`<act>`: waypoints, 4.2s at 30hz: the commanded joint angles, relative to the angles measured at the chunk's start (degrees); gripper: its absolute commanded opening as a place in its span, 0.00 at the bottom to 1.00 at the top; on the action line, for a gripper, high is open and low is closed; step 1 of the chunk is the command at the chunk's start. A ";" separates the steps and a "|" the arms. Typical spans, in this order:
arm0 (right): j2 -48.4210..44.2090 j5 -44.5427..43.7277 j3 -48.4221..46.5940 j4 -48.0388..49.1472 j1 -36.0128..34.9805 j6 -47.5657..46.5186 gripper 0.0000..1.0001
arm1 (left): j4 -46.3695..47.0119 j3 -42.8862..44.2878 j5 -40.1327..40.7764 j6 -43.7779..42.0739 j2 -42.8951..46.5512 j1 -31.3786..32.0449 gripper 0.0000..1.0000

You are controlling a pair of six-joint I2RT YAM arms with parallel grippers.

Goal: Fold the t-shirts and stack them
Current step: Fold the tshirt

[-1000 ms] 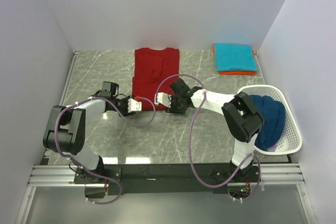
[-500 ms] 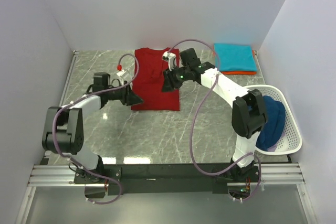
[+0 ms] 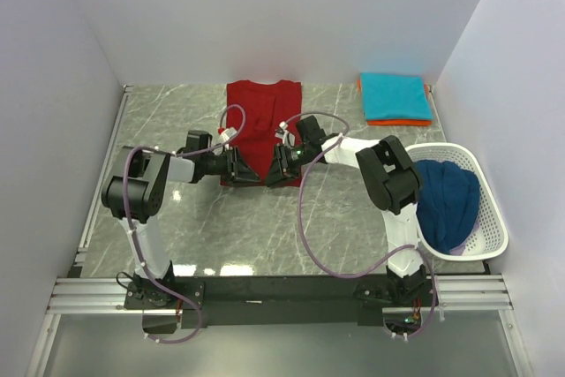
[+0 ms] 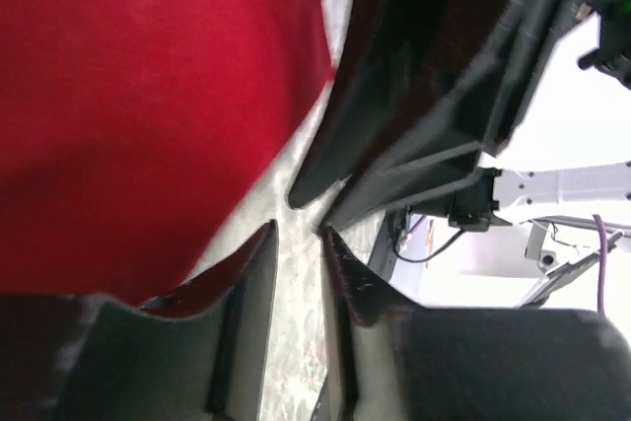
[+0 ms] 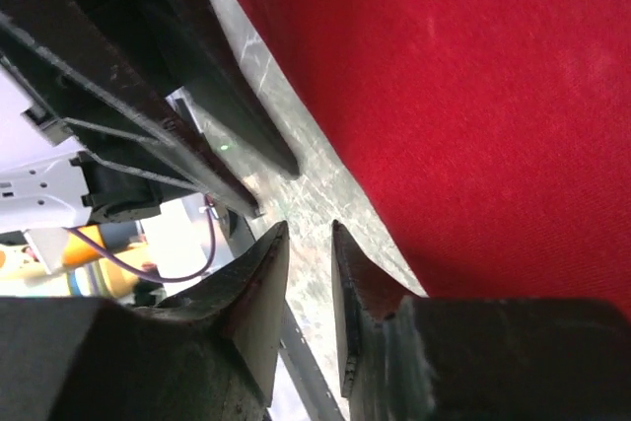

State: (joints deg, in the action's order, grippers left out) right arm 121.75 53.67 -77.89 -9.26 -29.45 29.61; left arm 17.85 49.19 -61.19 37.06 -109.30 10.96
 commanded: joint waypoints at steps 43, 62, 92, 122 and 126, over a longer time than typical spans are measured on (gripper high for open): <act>-0.20 5.75 10.82 0.30 10.55 -9.21 0.91 | -7.89 -1.29 -13.43 -10.84 -6.28 -11.66 0.88; -16.99 -4.26 -4.01 -33.44 18.55 -37.39 0.91 | -65.90 23.33 1.10 -67.14 5.62 -27.49 0.99; -25.96 -40.57 25.94 7.32 -2.89 -89.72 0.63 | -6.78 -19.04 38.86 -86.71 32.13 17.25 0.50; -21.38 -42.59 25.07 1.18 -1.84 -94.91 0.01 | -21.00 -6.92 36.32 -95.68 18.68 13.92 0.03; -22.87 -40.84 21.65 -3.21 -1.84 -89.82 0.00 | -28.10 -3.32 31.32 -94.37 20.17 10.14 0.01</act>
State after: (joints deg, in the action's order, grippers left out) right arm 99.29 12.86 -53.01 -7.11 -31.97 -63.83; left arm -2.96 42.19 -25.21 -58.57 -90.28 23.79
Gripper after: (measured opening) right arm 0.011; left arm 0.021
